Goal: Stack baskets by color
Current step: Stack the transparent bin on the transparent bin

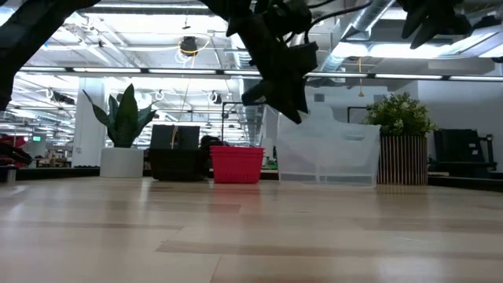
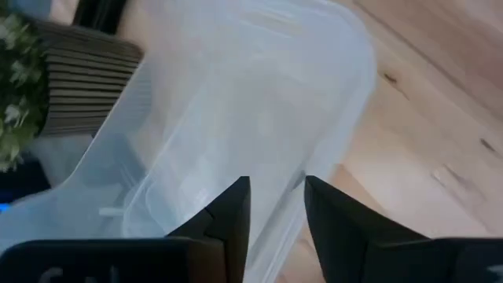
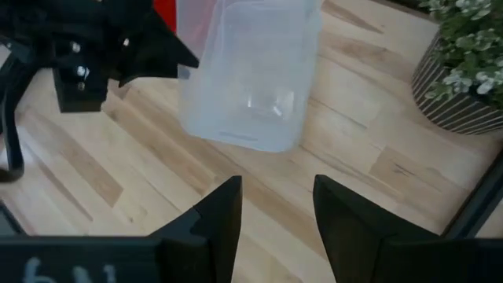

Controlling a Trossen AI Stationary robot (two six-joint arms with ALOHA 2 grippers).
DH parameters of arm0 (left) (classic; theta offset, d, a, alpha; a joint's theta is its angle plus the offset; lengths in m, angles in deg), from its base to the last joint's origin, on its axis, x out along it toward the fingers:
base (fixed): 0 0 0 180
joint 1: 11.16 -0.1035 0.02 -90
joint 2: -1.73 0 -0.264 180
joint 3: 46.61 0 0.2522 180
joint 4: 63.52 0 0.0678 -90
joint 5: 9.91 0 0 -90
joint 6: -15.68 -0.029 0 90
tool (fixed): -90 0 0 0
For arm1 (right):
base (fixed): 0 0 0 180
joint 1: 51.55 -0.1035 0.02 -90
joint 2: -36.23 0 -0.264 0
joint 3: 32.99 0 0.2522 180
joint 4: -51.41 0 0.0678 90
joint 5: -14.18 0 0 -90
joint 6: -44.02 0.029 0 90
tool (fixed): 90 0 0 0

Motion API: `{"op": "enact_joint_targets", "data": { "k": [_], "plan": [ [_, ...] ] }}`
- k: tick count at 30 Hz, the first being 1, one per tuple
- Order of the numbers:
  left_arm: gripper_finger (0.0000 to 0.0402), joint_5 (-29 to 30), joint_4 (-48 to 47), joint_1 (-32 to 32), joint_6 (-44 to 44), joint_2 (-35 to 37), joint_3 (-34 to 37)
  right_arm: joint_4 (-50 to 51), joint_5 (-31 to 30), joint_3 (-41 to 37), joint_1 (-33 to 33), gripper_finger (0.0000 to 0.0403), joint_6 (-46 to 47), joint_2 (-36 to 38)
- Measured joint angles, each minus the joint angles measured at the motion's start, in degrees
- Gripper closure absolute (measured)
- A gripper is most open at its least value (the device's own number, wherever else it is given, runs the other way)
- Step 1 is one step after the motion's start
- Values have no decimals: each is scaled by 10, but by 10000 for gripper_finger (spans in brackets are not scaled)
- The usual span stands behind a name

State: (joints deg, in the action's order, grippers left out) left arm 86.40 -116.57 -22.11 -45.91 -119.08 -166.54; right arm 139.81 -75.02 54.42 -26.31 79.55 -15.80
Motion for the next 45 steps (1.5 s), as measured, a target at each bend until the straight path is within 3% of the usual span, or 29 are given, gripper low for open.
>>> {"op": "enact_joint_targets", "data": {
  "k": [10, 20, 31, 45],
  "plan": [
    [395, 11, -14, 2, -76, -3, 0, -1, -12, 0, -13, 223, 6, 0],
    [401, 14, -35, 2, -24, -4, -31, -1, -13, 0, -13, 223, 6, 0],
    [401, -78, -47, -9, 73, -2, -93, 0, -26, 0, -13, 223, 5, 0],
    [401, -134, -52, -36, 59, -2, -90, 1, -25, 0, -13, 223, 16, 0]
  ]
}}
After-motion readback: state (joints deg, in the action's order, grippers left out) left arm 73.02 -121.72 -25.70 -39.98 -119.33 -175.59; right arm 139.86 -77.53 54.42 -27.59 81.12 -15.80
